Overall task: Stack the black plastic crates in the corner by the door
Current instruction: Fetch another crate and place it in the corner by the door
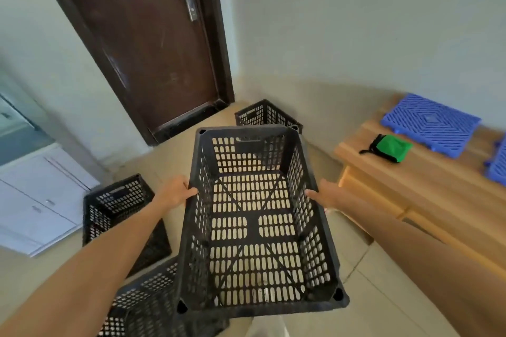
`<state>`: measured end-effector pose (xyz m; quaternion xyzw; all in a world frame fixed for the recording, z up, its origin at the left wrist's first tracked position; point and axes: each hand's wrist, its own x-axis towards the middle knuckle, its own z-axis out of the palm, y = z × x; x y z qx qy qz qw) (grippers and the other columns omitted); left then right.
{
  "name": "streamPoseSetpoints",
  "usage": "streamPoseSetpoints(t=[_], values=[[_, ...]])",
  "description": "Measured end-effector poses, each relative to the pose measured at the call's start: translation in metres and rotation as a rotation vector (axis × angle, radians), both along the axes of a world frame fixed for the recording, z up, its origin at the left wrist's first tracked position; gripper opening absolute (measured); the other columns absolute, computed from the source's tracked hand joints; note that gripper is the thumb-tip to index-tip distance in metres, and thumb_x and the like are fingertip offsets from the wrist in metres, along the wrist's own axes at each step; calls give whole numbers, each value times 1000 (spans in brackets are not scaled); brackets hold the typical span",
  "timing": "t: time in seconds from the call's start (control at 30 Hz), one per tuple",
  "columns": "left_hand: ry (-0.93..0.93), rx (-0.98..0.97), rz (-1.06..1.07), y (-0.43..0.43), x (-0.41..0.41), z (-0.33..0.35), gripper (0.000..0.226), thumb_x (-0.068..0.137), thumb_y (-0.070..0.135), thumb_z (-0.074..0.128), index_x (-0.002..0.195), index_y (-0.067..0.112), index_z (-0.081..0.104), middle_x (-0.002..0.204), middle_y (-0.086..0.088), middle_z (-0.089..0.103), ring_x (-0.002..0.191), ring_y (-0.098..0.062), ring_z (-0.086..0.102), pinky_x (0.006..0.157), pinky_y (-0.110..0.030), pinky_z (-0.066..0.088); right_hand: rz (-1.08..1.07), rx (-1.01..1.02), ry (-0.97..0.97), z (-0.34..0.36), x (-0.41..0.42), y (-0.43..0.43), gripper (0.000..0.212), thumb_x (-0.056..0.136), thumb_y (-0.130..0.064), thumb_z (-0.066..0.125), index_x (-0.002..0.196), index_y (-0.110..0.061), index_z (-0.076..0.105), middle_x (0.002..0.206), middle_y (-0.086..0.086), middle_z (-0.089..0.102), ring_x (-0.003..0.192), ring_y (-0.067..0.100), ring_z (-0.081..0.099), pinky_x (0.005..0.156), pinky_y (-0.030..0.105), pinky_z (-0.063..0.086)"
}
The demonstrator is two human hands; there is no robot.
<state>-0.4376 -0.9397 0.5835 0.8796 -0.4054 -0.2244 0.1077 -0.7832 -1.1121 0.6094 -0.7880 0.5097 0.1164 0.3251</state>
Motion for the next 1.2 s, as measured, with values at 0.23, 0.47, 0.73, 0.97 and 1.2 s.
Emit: streamPoseSetpoints(t=[0.23,0.47,0.73,0.97,1.2], values=[[-3,56,91,-96,88,-14,19,87,29,67,78,18,54,78,-1,62,71,-10,58,60,-21,40,105,113,-21,-11,102,-113,44,103,-30,40,135,-1,45,133,16,55,122,28,54,102,36,44],[20,119,102,-205,175,-18,21,90,27,65,77,23,48,80,3,56,71,-5,50,59,-20,35,118,191,-12,-29,197,-232,42,103,-29,39,135,-3,45,133,16,56,119,30,57,99,36,46],[22,102,117,-336,226,-36,16,92,28,60,97,14,53,89,-2,60,84,-16,58,75,-30,46,24,265,15,-66,261,-376,44,101,-33,43,129,1,51,121,18,63,98,28,67,69,28,55],[61,128,175,-464,254,-51,20,92,30,60,99,12,55,95,-7,64,88,-21,61,81,-37,53,24,200,111,-86,302,-528,50,100,-37,46,130,4,46,115,20,65,80,26,69,65,31,58],[148,120,171,-579,276,-63,18,93,26,61,97,11,52,91,-4,59,85,-19,57,71,-31,45,26,155,112,-97,336,-656,46,100,-36,45,125,2,52,112,17,65,94,30,67,85,41,56]])
